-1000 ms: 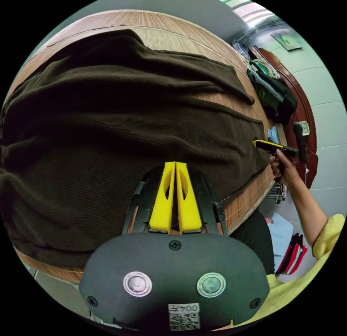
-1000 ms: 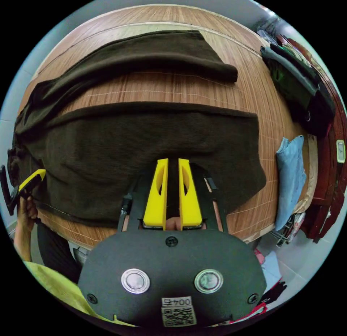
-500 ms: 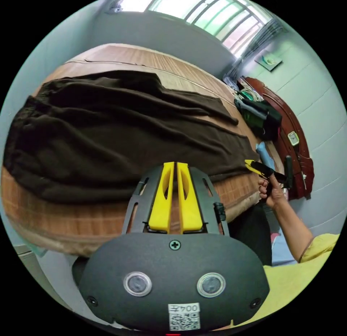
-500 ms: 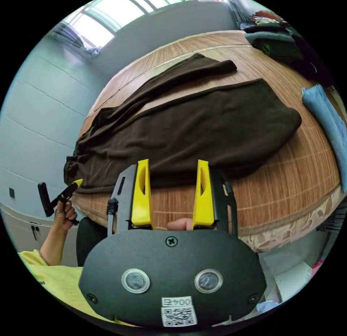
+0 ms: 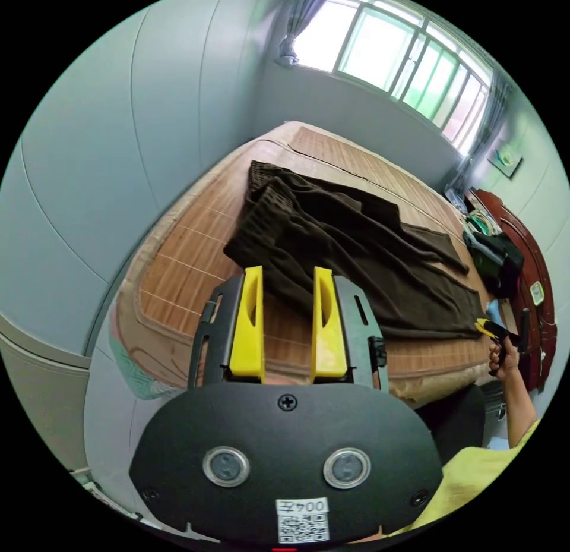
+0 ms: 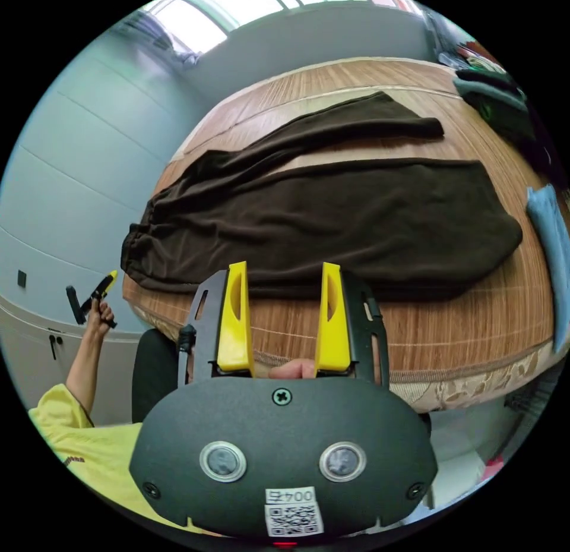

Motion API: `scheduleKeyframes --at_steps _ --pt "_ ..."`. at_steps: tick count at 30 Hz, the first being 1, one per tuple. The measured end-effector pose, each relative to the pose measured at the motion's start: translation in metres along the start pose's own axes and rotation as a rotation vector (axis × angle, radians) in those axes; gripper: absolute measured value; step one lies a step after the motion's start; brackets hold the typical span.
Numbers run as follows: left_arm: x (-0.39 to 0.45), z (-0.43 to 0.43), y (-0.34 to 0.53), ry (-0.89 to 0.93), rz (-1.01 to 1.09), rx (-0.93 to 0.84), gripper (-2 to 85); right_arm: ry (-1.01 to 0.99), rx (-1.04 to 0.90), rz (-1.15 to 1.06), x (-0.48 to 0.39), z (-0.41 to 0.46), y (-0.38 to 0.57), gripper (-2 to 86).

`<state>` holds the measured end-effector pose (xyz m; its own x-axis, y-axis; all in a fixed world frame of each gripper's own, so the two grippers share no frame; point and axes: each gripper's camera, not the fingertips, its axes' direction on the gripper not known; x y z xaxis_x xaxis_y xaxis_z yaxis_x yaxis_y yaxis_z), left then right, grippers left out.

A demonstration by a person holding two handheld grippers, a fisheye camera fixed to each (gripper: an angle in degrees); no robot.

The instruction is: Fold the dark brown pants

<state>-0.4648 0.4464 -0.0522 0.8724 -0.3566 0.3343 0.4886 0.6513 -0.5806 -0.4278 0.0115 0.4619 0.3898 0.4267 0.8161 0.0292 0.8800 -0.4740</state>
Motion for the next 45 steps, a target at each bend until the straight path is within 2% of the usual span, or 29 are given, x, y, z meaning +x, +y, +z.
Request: scheduleKeyframes --at_steps 3,5,9,11,18,21,30,35,38,41,45 --pt "-0.008 0.013 -0.021 -0.086 0.019 0.025 13.7 0.056 -0.170 -0.075 -0.006 0.032 -0.042 18.2" --pt "-0.006 0.034 -0.037 -0.130 0.080 -0.013 14.4 0.114 -0.364 -0.133 -0.005 0.064 -0.070 17.4" --pt "0.000 0.075 -0.049 -0.182 0.079 -0.177 15.3 0.159 -0.456 -0.135 0.002 0.070 -0.099 15.9" --pt "0.000 0.088 -0.052 -0.169 0.003 -0.221 15.3 0.151 -0.478 -0.114 0.008 0.071 -0.109 15.5" --pt "0.016 0.087 -0.059 -0.211 -0.074 -0.258 15.1 0.325 -0.465 -0.106 -0.005 0.084 -0.118 14.2" --pt "0.021 0.081 -0.060 -0.209 -0.071 -0.253 14.1 0.306 -0.446 -0.090 0.002 0.083 -0.125 14.4" --pt "0.029 0.066 -0.032 -0.260 0.074 -0.170 5.7 0.294 -0.177 -0.055 0.013 0.065 -0.081 14.3" --pt "-0.023 0.053 -0.033 -0.188 0.040 -0.250 6.9 0.224 -0.152 -0.035 0.002 0.052 -0.034 14.8" --pt "-0.032 0.051 -0.050 -0.212 0.096 -0.305 8.9 0.167 -0.146 -0.028 -0.004 0.040 -0.019 16.4" --pt "-0.039 0.042 -0.064 -0.154 0.085 -0.368 9.3 0.184 -0.105 -0.072 -0.008 0.025 -0.006 16.8" --pt "-0.023 -0.003 -0.062 -0.117 0.072 -0.176 8.2 0.203 -0.055 -0.037 0.013 0.011 -0.015 16.3"
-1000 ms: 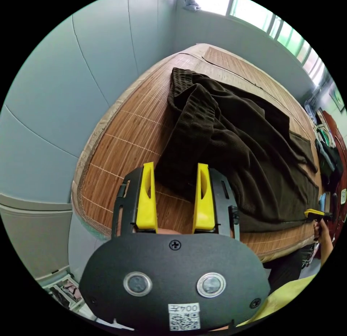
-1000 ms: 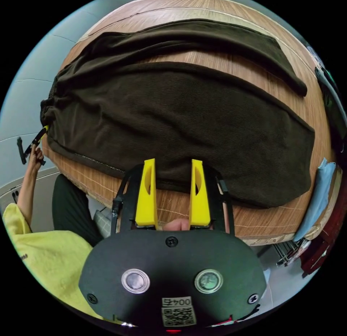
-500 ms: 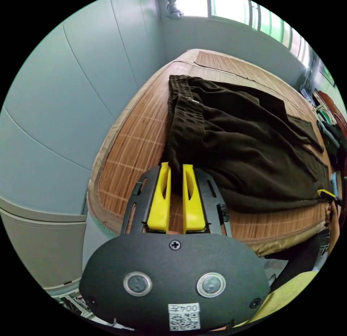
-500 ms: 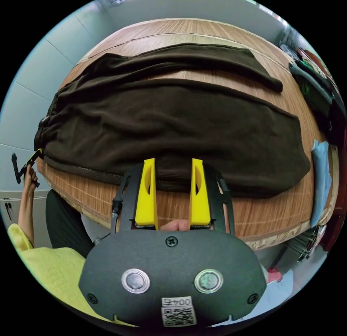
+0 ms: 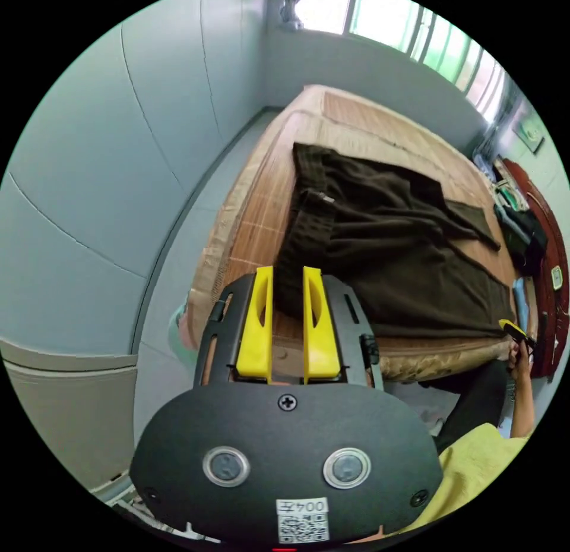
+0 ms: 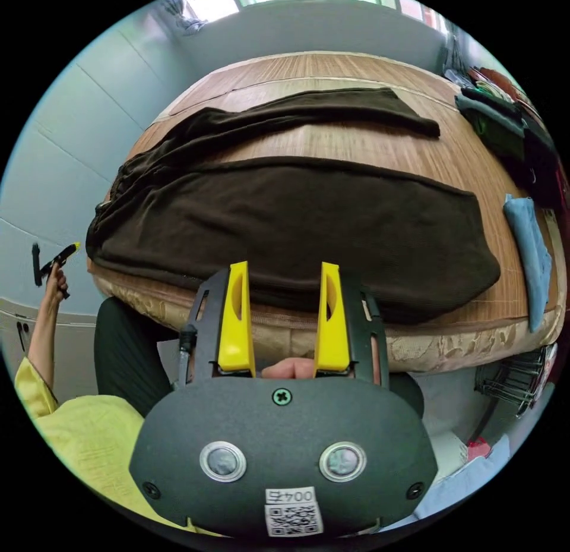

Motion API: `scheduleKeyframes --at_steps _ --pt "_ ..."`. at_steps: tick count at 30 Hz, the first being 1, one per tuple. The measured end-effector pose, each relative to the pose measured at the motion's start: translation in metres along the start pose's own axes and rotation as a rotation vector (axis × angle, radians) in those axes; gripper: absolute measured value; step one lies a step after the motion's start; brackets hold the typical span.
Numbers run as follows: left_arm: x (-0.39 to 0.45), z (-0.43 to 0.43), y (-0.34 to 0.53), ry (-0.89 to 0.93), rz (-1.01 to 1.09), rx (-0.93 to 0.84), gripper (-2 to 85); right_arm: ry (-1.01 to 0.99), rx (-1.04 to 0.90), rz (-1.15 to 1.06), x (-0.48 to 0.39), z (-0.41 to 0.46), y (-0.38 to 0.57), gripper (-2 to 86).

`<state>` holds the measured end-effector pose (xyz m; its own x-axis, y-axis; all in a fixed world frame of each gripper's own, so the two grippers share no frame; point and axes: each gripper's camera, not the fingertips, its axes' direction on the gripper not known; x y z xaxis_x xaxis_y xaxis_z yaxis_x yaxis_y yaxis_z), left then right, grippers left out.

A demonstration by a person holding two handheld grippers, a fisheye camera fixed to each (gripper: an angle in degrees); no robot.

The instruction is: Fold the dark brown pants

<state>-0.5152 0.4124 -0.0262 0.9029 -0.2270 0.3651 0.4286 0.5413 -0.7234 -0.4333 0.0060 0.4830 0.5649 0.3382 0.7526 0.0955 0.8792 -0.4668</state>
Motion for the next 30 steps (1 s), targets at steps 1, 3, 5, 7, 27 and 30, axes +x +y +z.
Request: scheduleKeyframes --at_steps 1,3,5,7,27,30 --pt "0.015 -0.009 0.004 0.033 0.012 0.049 8.3 -0.021 0.006 0.005 0.007 0.001 -0.008 15.6" --pt "0.049 -0.012 0.010 0.100 0.036 0.104 8.7 -0.062 0.000 0.016 0.014 0.007 -0.024 14.1" --pt "0.110 0.006 0.013 0.213 0.104 0.092 9.6 -0.120 -0.038 0.006 0.008 0.021 -0.045 14.0" --pt "0.163 0.027 0.012 0.254 0.168 0.036 10.5 -0.147 -0.080 -0.003 -0.003 0.032 -0.057 14.4" --pt "0.333 0.119 0.005 0.143 0.357 -0.080 8.0 0.084 -0.119 -0.124 -0.079 0.060 -0.078 13.4" --pt "0.324 0.119 -0.004 0.169 0.284 -0.087 5.6 0.022 -0.116 -0.123 -0.091 0.063 -0.088 13.9"
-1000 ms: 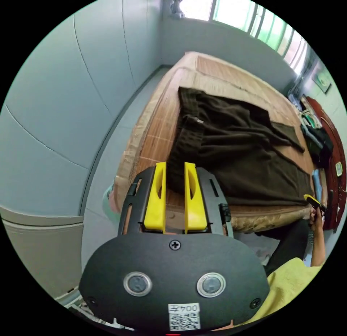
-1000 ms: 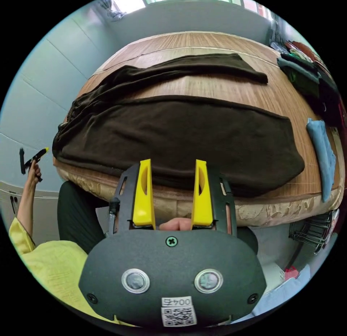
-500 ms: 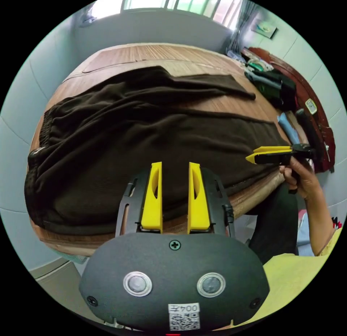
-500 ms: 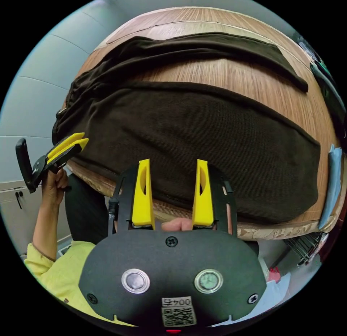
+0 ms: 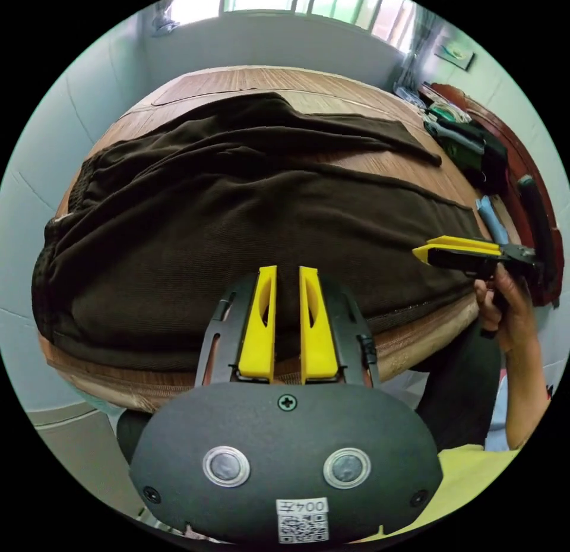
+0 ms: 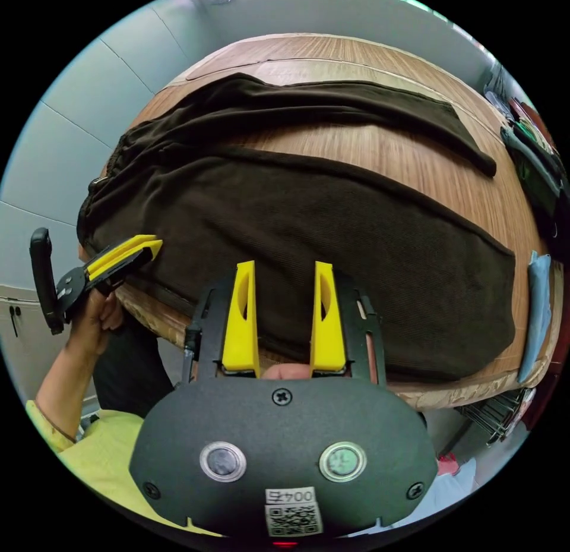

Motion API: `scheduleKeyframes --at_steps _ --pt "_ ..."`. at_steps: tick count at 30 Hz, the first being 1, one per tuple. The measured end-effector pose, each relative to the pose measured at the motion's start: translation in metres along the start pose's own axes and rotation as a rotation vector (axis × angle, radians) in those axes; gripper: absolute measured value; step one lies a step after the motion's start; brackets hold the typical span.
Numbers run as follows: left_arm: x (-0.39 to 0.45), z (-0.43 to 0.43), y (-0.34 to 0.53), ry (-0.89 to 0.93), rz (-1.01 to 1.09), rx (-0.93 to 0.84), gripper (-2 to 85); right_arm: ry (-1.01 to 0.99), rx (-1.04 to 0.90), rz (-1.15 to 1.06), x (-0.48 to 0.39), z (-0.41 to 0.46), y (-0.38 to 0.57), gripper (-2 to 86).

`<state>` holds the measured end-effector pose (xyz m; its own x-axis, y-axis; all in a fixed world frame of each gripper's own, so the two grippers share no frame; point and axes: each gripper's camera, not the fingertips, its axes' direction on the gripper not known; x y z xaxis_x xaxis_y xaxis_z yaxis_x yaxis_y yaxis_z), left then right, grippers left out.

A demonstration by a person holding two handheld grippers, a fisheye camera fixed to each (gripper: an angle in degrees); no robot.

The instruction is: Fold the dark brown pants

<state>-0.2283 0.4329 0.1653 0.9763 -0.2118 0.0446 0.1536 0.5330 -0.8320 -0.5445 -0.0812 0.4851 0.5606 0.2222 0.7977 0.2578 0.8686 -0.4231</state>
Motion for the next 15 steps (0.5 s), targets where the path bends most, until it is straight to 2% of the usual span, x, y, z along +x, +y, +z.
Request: scheduleKeyframes --at_steps 2,6,10,15 --pt "-0.012 -0.004 -0.004 0.090 -0.092 0.020 3.6 -0.017 0.000 0.017 -0.010 0.002 -0.009 14.0" --pt "-0.025 -0.002 -0.016 0.090 -0.291 -0.038 1.2 -0.004 -0.018 0.081 -0.024 0.007 -0.024 13.7" --pt "-0.022 0.005 -0.019 0.179 -0.552 0.016 0.4 0.089 -0.062 0.326 -0.035 0.015 -0.041 10.2" --pt "0.013 0.029 -0.026 0.101 -0.598 -0.085 0.1 0.210 -0.041 0.491 -0.059 0.023 -0.047 8.8"
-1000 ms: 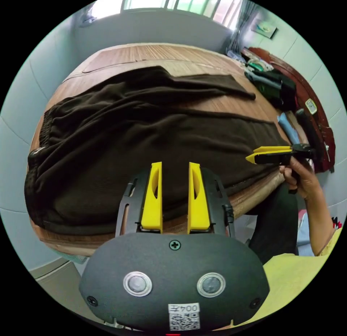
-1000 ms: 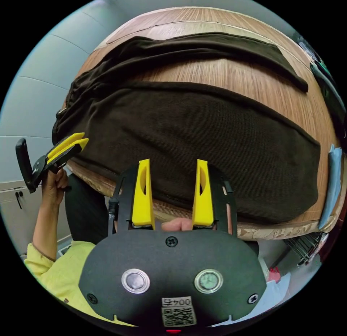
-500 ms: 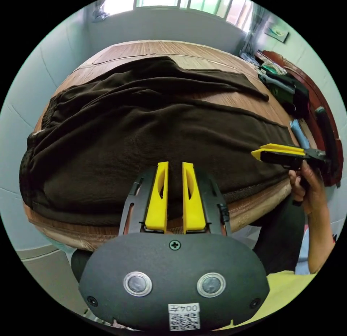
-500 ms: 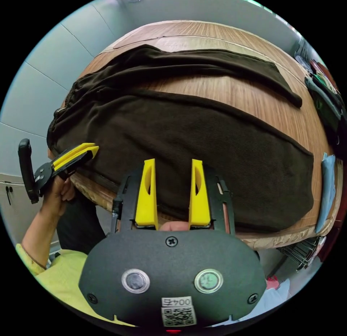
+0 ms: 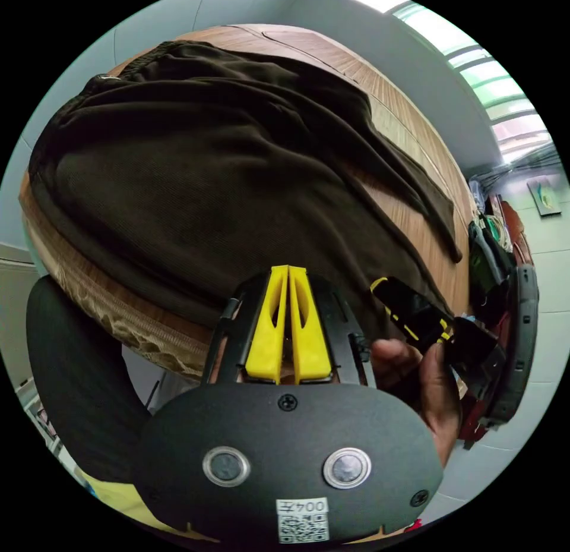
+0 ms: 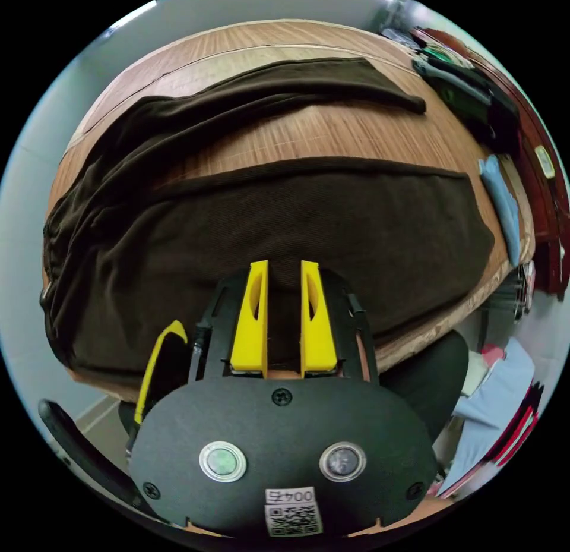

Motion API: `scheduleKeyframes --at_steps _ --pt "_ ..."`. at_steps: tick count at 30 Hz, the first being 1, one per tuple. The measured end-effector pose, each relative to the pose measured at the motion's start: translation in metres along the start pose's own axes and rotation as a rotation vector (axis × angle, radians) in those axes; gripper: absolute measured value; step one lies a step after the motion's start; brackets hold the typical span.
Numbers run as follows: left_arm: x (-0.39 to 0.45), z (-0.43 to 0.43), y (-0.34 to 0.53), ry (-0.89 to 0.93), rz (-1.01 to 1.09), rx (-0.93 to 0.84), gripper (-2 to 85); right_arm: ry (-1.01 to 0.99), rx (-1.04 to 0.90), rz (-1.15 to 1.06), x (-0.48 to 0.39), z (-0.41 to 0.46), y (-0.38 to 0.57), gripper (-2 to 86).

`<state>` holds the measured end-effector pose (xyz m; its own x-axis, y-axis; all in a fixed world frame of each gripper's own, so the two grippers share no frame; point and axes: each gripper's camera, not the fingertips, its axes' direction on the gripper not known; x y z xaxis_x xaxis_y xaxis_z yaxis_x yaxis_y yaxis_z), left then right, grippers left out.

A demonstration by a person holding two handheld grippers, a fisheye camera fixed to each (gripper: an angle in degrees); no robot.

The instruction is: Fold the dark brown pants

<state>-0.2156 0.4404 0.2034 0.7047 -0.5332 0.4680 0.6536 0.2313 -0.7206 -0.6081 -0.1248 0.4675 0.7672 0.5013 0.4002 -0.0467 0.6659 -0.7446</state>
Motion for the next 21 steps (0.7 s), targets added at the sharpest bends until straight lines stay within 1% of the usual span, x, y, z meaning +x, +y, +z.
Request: scheduleKeyframes --at_steps 2,6,12,15,18,19,21 --pt "0.009 0.002 0.004 -0.031 -0.014 0.039 0.1 0.021 0.038 0.044 -0.008 0.001 0.008 8.3" --pt "0.015 0.006 0.000 -0.048 -0.014 0.051 0.1 0.073 0.100 -0.002 -0.021 0.004 0.022 7.4" --pt "0.016 0.010 -0.007 -0.040 0.008 0.058 0.2 -0.029 0.144 -0.007 0.000 0.007 0.032 5.4" --pt "0.010 0.013 -0.011 -0.003 0.023 0.058 0.2 -0.041 0.163 -0.118 0.005 0.010 0.034 5.5" --pt "0.009 0.015 -0.016 0.006 0.048 0.044 0.3 -0.031 0.133 -0.252 0.009 0.011 0.031 6.5" --pt "0.009 0.015 -0.018 0.001 0.062 0.037 0.3 -0.060 0.132 -0.306 0.016 0.010 0.032 7.3" --pt "0.010 0.016 -0.021 -0.004 0.082 0.030 0.4 -0.216 0.135 -0.378 0.042 0.006 0.036 10.8"
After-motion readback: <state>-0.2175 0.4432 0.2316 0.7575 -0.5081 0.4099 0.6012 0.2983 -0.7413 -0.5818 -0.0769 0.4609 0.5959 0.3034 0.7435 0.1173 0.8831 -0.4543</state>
